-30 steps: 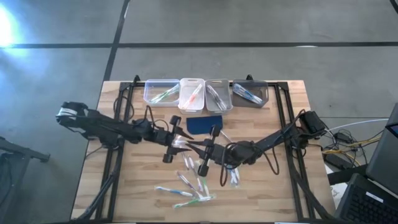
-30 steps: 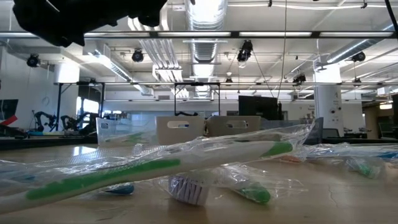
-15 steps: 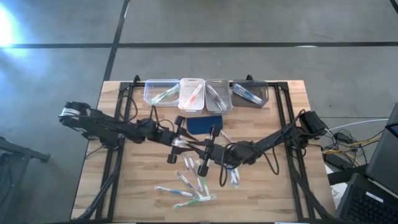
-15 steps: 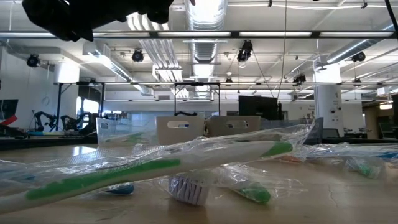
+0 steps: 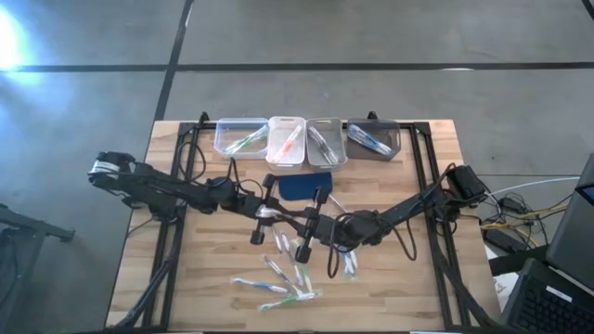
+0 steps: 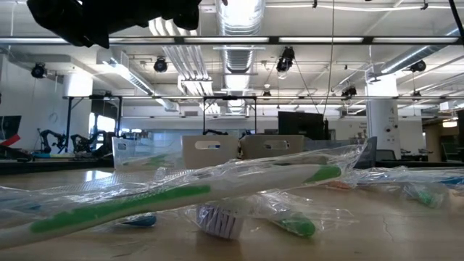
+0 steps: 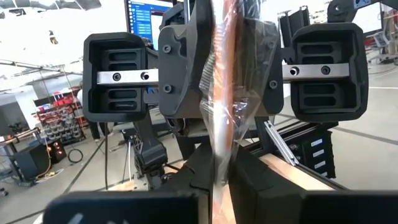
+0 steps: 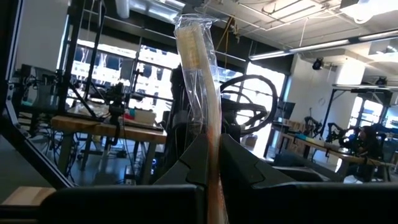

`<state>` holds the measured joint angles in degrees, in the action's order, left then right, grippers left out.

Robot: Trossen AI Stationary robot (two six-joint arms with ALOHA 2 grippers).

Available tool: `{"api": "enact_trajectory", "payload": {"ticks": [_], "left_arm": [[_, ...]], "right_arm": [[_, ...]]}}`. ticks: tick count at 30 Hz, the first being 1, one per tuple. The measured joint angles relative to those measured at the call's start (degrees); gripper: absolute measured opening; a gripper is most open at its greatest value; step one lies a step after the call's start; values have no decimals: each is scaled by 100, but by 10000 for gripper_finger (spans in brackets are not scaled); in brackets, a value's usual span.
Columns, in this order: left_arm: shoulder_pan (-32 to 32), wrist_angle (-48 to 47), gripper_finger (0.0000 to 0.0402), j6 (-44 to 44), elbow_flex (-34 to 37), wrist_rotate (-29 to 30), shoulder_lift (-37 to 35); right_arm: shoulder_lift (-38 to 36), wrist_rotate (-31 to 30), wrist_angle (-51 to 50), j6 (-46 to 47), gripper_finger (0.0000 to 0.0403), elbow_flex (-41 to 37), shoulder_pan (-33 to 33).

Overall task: Pick & Place Toothbrushes
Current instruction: Put the orange toothbrush into the white bin

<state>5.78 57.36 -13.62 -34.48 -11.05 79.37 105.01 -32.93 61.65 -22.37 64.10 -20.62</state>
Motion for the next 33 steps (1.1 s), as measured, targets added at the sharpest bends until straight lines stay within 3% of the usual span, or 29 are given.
{"api": "enact_trajectory", "payload": {"ticks": [4, 11, 18, 21, 24, 27, 33], "left_arm": [[0, -13, 35, 32, 0, 2, 0], [-4, -112, 27, 115, 0, 18, -9], [-4, -684, 33, 365, -2, 120, -186], [-4, -1156, 32, 365, -2, 395, -407], [-4, -1727, 29, 441, -12, 854, -681], [-5, -2417, 29, 536, -63, 1526, -957], [-136, -4480, 29, 684, -703, 3027, -1262]], "right_arm": [[0, -2, -8, -3, 26, 0, 2], [-47, -161, -113, 217, 88, -4, -5], [-644, -758, -1404, 317, 153, -9, -224], [-1130, -1397, -2653, 729, 179, -9, -400], [-1677, -2135, -4423, 1798, 199, -7, -533], [-2223, -2653, -6761, 3697, 209, -7, -569], [-2985, -2712, -11264, 8007, 207, -13, -560]]}}
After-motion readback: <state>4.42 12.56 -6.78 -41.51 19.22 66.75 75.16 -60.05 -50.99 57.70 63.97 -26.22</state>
